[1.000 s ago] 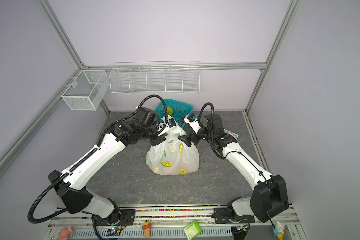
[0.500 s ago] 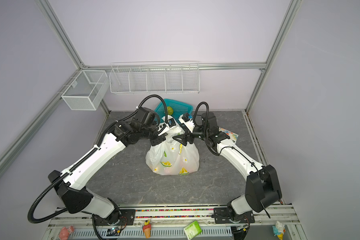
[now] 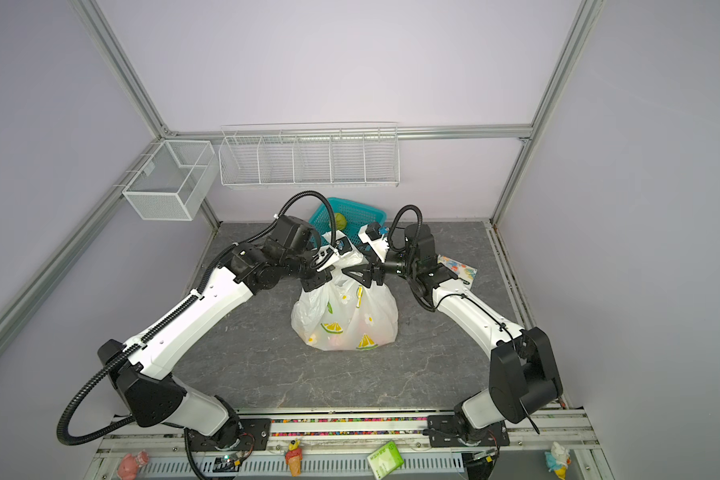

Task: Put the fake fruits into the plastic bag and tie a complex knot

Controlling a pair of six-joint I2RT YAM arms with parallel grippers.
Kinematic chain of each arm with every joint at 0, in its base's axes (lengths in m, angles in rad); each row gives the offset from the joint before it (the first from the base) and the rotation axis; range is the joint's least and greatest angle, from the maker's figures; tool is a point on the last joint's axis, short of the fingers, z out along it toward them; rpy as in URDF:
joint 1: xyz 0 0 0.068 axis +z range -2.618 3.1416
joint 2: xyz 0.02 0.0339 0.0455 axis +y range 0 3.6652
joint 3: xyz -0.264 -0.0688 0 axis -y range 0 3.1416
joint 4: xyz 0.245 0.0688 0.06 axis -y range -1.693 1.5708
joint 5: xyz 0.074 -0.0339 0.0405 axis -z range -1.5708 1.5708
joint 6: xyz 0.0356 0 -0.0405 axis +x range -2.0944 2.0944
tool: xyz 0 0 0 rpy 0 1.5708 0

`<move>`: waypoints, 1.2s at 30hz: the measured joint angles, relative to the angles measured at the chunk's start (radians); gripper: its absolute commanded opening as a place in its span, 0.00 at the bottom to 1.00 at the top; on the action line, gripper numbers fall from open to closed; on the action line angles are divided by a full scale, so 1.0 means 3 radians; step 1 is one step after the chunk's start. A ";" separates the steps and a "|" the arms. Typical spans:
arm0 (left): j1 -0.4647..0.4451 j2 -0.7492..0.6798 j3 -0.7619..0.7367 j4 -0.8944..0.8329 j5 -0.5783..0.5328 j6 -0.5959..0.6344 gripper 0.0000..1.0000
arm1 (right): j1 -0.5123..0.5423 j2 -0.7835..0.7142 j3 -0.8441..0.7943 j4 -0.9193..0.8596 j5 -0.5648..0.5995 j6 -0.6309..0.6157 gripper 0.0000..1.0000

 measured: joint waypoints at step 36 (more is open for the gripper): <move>0.0632 -0.0711 -0.0301 0.0380 0.0968 -0.0843 0.80 | -0.0004 -0.0301 -0.0261 -0.0011 0.0172 0.0015 0.06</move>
